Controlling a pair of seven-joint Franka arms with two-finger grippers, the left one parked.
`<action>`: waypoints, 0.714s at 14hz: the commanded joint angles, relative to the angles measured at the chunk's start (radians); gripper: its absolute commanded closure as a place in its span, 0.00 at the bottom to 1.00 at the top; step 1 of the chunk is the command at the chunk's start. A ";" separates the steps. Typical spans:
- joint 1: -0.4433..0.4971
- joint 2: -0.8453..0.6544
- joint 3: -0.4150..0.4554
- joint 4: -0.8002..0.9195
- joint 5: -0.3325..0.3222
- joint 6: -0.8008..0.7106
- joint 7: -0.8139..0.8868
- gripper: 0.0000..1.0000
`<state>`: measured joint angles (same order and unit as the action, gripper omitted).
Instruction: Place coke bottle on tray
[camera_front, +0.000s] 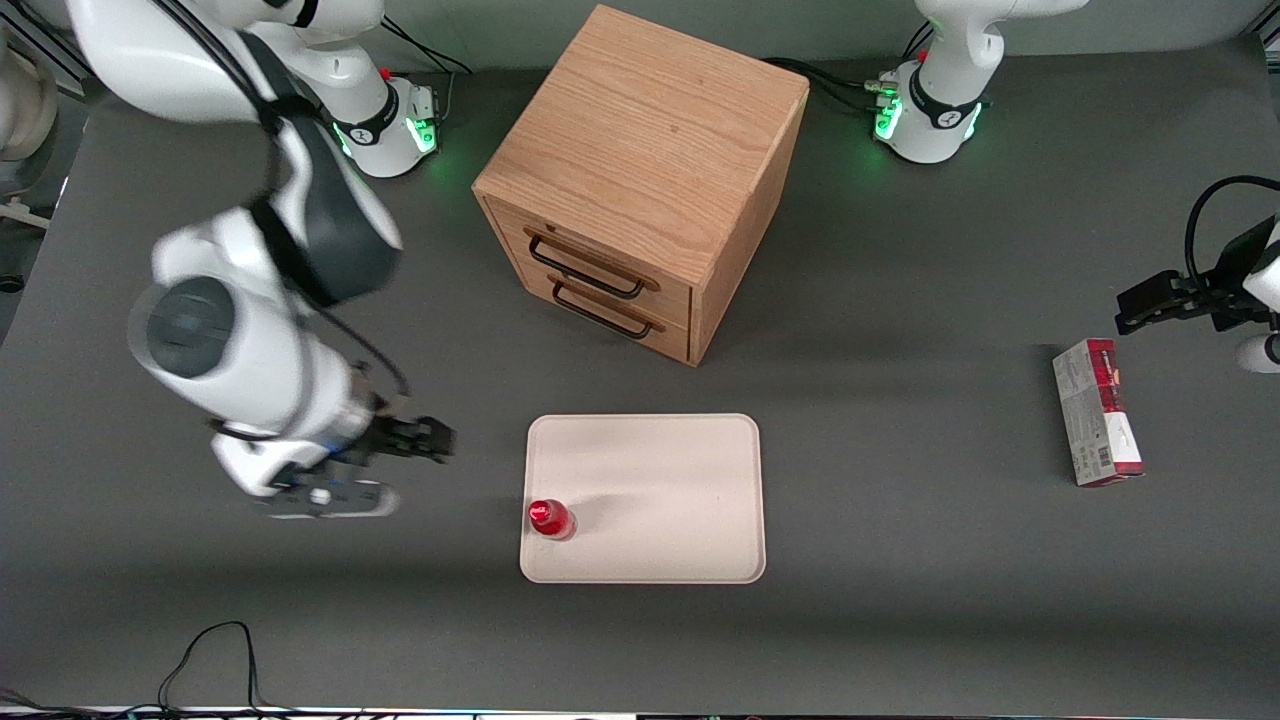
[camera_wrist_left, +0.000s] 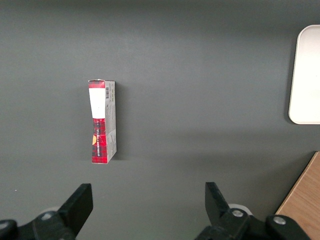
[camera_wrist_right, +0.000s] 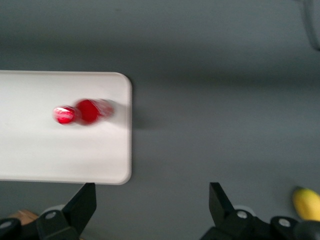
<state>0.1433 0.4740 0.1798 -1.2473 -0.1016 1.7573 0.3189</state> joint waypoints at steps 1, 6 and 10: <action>0.002 -0.229 -0.112 -0.243 0.062 -0.022 -0.121 0.00; -0.040 -0.498 -0.178 -0.501 0.092 -0.019 -0.144 0.00; -0.047 -0.620 -0.210 -0.581 0.106 -0.051 -0.161 0.00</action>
<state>0.0986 -0.0694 -0.0173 -1.7562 -0.0299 1.7063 0.1890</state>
